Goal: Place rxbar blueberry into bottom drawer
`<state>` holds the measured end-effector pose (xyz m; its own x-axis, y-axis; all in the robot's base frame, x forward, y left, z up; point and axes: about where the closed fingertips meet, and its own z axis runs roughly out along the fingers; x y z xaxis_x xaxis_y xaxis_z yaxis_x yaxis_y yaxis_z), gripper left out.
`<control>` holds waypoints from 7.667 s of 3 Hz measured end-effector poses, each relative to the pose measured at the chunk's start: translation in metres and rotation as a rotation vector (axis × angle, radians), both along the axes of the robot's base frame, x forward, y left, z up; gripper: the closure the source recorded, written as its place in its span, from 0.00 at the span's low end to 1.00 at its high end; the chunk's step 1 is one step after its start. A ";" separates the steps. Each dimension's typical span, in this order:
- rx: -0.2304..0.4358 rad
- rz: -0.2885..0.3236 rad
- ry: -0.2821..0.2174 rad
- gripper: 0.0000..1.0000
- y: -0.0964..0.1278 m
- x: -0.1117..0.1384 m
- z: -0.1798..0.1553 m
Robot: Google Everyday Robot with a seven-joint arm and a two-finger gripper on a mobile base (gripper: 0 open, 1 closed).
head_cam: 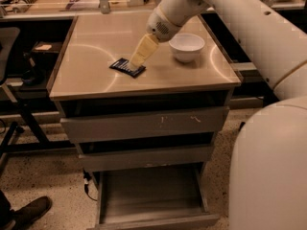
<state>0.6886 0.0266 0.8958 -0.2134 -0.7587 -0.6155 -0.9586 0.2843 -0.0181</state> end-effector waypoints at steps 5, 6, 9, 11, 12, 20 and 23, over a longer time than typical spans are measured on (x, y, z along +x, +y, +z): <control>0.110 0.001 0.102 0.00 0.036 0.034 -0.048; 0.125 -0.004 0.111 0.00 0.038 0.037 -0.054; 0.149 0.001 0.160 0.00 0.048 0.037 -0.076; 0.150 -0.002 0.155 0.43 0.050 0.036 -0.083; 0.150 -0.002 0.155 0.66 0.050 0.036 -0.083; 0.237 -0.017 0.061 0.62 0.036 0.012 -0.019; 0.236 -0.016 0.061 0.00 0.036 0.012 -0.020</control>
Offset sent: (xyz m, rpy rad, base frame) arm 0.0477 0.0384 -0.0137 0.0190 0.0573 0.0078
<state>0.7006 0.0629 0.8763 -0.2666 -0.5912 -0.7612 -0.9511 0.2892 0.1085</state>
